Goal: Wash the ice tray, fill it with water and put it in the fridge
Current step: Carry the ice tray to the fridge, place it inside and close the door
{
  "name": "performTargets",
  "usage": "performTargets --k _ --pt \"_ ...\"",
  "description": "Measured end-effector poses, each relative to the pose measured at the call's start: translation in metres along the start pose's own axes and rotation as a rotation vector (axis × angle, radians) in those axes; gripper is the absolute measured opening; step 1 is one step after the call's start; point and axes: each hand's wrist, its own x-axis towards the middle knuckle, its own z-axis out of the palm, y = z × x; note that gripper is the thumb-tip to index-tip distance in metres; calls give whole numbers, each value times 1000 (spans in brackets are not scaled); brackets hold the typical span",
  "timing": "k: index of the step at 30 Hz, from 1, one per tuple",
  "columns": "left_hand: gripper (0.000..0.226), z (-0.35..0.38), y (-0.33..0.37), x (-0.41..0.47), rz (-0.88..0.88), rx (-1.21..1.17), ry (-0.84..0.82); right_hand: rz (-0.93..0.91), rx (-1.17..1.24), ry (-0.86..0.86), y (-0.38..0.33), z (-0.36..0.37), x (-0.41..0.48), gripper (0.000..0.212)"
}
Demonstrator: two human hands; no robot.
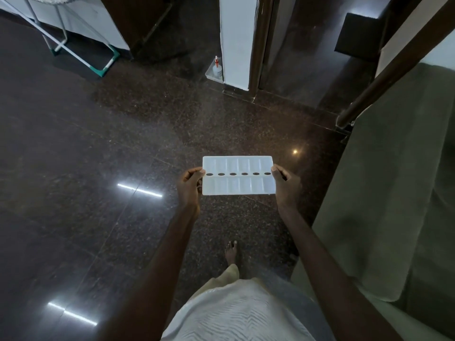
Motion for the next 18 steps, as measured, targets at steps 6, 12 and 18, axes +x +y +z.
performTargets --k 6,12,18 --pt "13 5 -3 10 -6 -19 3 -7 -9 -21 3 2 12 29" --pt "16 19 -3 19 6 -53 12 -13 9 -38 -4 0 27 30" --pt "8 35 -1 24 24 -86 34 -14 30 -59 -7 -5 43 33"
